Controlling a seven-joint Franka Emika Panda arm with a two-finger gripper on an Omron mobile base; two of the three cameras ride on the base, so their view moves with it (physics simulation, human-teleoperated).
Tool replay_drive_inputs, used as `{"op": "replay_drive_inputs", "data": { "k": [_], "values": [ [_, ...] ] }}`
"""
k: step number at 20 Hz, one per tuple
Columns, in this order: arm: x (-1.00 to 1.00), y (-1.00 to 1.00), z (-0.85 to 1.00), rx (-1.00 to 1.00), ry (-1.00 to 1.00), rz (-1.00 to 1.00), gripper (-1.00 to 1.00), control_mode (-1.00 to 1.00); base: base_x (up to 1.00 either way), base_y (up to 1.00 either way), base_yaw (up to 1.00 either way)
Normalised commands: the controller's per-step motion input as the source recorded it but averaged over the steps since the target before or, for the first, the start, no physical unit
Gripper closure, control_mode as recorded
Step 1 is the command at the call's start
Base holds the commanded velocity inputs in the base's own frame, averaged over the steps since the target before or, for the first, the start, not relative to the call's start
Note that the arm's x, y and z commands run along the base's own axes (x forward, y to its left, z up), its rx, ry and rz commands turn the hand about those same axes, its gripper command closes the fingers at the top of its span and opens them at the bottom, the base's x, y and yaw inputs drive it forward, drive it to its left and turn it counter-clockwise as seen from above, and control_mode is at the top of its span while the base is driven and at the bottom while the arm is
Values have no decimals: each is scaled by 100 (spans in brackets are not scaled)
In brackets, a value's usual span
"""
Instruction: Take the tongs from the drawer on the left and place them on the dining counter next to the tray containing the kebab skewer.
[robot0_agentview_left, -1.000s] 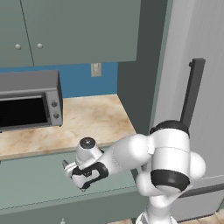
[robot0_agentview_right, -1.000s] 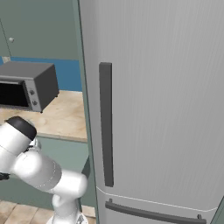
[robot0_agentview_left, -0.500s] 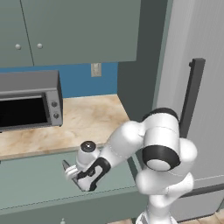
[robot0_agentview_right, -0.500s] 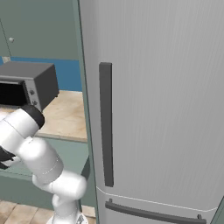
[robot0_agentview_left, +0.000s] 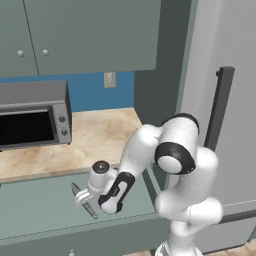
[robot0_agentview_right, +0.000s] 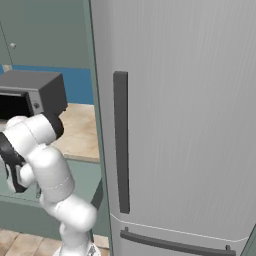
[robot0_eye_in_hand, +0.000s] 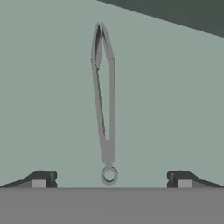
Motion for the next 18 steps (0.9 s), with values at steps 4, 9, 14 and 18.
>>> {"op": "replay_drive_inputs", "data": {
  "k": [4,9,14,18],
  "values": [
    [0,5,-22,-3,6,0,-100,-100,0,0,0],
    [0,17,-23,-1,7,0,-100,-100,0,0,0],
    [0,9,-10,0,1,0,-100,-100,0,0,0],
    [-9,22,-18,-3,-9,0,-100,-100,0,0,0]
  ]
}}
